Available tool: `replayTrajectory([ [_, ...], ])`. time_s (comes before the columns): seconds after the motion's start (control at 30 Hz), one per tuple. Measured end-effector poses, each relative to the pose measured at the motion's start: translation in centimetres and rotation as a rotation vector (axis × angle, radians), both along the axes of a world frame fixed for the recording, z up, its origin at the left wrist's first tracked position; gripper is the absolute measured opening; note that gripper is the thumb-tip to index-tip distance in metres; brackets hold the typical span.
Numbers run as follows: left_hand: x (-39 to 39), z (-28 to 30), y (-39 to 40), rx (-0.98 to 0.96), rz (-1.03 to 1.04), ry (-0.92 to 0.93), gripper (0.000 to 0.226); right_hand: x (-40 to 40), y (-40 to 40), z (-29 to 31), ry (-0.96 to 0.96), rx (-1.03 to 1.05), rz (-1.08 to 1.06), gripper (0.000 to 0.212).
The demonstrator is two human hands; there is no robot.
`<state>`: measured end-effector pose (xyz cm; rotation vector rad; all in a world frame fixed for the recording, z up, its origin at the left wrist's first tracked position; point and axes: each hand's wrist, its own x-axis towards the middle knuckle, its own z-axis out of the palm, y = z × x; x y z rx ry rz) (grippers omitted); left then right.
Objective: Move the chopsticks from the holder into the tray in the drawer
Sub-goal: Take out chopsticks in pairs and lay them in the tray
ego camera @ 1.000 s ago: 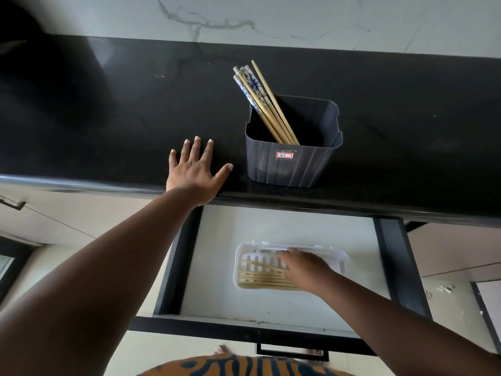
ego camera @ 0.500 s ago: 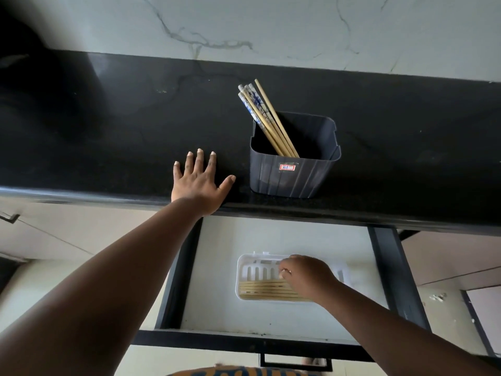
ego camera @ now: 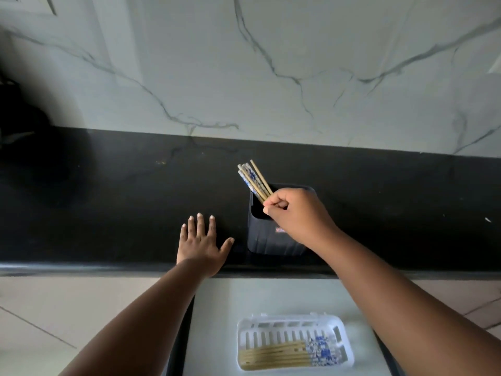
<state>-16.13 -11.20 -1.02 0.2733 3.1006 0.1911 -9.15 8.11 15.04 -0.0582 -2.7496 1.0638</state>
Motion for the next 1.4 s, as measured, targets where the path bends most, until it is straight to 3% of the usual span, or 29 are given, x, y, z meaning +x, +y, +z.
replayTrajectory([
  [0.2,-0.1,-0.1,-0.1,0.003,0.01,-0.014,0.085,-5.2,-0.1,-1.7,-0.039,0.287,-0.054,0.016],
  [0.57,0.2,-0.1,-0.1,-0.014,0.013,0.007,0.083,-7.4,-0.5,-2.4,0.013,0.457,0.015,0.018],
  [0.67,0.3,-0.1,-0.1,-0.006,0.017,0.015,0.083,-7.4,0.1,-2.1,-0.017,0.406,0.013,0.011],
  [0.77,0.3,0.0,-0.2,-0.003,0.017,-0.005,0.083,-7.5,1.2,-1.3,-0.054,0.36,0.028,0.034],
  [0.87,0.3,0.2,-0.1,-0.007,0.021,-0.042,0.084,-7.4,2.8,0.6,-0.067,0.209,0.02,0.04],
  [1.07,-0.1,3.1,0.2,-0.034,0.004,-0.141,0.082,-6.3,5.2,7.9,0.005,-0.273,0.071,0.01],
  [1.2,0.0,9.9,-0.3,0.181,-0.175,0.249,0.066,-4.9,5.3,12.4,0.073,-0.504,0.095,0.005],
  [1.33,1.0,17.9,-0.1,0.176,-0.587,0.795,0.057,-3.2,4.0,14.9,0.067,-0.589,0.124,0.009],
  [1.4,1.6,20.6,0.2,0.143,-0.753,0.944,0.057,-2.2,3.1,15.3,0.064,-0.613,0.138,0.011],
])
